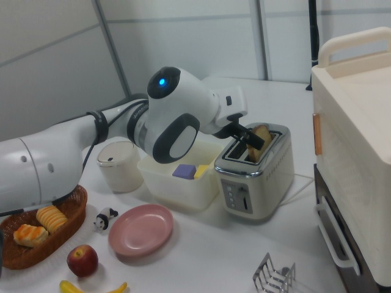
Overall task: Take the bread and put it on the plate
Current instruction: 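Move the open gripper over the toaster and lower it toward the bread slice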
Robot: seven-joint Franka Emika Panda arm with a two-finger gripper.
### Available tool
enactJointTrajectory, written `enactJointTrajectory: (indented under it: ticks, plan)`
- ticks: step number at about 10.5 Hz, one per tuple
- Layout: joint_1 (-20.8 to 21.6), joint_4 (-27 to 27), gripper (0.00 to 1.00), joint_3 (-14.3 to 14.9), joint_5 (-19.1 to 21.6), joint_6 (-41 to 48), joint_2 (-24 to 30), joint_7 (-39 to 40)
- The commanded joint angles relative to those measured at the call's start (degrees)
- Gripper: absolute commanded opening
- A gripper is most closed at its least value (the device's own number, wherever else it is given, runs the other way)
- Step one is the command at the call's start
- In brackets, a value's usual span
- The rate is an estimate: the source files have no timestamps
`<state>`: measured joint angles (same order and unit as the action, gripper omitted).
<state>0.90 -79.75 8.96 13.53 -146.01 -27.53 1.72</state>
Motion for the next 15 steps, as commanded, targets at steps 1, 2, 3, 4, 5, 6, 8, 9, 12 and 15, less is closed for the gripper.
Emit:
enactJointTrajectory:
  ticks: [1,2,3,4,5,6,8,9,12,15]
  plan:
    - [1.3,-0.5,1.00,0.4,0.6,-8.8,-3.0,-0.2]
    - [1.4,-0.5,1.00,0.4,0.5,-10.7,-3.8,-0.1]
    - [1.5,-0.5,1.00,-0.1,0.4,-11.6,-4.3,-0.1]
    - [2.0,-0.5,1.00,-0.3,0.2,-11.7,-4.5,0.2]
    - [2.2,-0.4,1.00,-0.3,0.1,-11.8,-5.2,1.8]
    - [2.6,-0.3,1.00,-0.4,0.1,-12.5,-6.0,3.5]
    - [3.4,-0.3,1.00,-0.3,-0.1,-16.0,-7.9,4.1]
    - [3.3,-0.3,0.92,-0.3,-0.1,-16.7,-8.0,4.5]
    - [3.3,-0.3,0.40,-0.3,0.6,-16.7,-7.8,4.7]
    - [2.9,-0.3,0.11,-0.3,0.8,-16.8,-7.5,4.7]
